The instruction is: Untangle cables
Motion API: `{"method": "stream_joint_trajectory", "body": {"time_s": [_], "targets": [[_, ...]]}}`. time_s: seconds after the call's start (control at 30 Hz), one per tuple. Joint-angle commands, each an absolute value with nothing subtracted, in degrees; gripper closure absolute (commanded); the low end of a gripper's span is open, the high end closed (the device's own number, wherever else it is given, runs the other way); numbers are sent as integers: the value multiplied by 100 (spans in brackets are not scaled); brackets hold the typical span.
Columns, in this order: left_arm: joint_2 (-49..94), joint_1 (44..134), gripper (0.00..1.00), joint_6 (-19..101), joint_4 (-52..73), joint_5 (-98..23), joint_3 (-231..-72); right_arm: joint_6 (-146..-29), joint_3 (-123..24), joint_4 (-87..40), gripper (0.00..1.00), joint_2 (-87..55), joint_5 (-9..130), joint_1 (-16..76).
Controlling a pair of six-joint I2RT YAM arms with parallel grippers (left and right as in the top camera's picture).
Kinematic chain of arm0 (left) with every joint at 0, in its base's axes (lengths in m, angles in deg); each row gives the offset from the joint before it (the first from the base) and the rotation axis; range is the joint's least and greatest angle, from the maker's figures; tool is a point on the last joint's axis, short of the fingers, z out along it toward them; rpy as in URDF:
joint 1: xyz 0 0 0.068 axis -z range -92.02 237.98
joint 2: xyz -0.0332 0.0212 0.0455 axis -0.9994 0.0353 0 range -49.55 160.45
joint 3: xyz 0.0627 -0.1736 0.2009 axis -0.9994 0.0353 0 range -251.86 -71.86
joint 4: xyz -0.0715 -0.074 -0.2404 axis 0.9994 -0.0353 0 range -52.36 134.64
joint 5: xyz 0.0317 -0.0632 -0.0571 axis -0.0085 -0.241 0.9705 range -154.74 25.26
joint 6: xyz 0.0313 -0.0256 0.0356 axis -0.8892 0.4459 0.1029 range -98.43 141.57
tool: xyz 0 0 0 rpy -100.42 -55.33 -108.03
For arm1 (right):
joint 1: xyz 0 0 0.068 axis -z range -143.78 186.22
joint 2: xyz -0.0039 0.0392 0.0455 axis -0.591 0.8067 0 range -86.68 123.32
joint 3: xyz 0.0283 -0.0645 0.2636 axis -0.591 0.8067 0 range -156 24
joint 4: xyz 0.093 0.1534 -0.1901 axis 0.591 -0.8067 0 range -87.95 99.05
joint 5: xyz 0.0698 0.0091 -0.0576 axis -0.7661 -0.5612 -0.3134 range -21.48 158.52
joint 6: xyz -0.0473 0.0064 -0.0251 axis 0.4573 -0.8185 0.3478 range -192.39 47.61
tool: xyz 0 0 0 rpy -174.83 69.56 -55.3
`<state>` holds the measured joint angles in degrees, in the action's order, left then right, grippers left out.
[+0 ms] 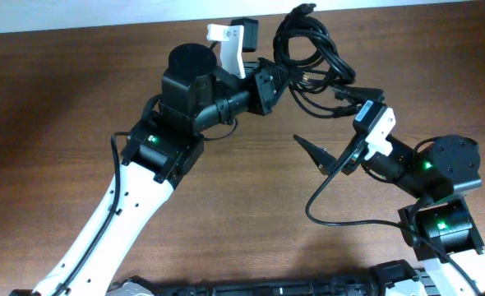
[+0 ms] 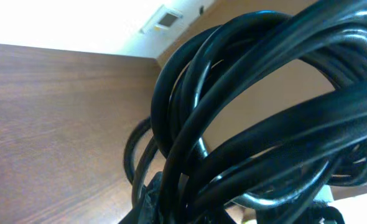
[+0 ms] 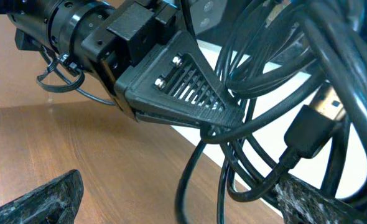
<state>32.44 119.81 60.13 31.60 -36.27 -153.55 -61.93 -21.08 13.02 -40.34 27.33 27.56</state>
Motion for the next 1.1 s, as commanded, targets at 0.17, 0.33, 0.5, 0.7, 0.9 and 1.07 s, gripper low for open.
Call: {"method": "stream_joint_trajectory", "body": {"time_s": [0.17, 0.33, 0.5, 0.7, 0.9, 1.07], "targets": [[3098, 11985, 100, 5876, 3221, -2905, -15431, -6235, -2119, 1155, 1, -4055, 3196, 2730], [3098, 11979, 100, 5790, 3391, -2477, -15431, -6233, -2119, 1125, 1, -4055, 3349, 2730], [3098, 11979, 100, 5664, 3387, -2503, -15431, -6233, -2119, 1133, 9, -4058, 3342, 2730], [3098, 11979, 100, 5668, 3387, -3019, -15431, -6235, -2119, 1131, 96, -4058, 3082, 2727], [3098, 11979, 100, 6081, 3466, -3445, -15431, -6235, -2119, 919, 96, -4055, 2997, 2727], [3098, 11979, 100, 6960, 3501, -3948, -15431, -6233, -2119, 541, 96, -4055, 2997, 2727]]}}
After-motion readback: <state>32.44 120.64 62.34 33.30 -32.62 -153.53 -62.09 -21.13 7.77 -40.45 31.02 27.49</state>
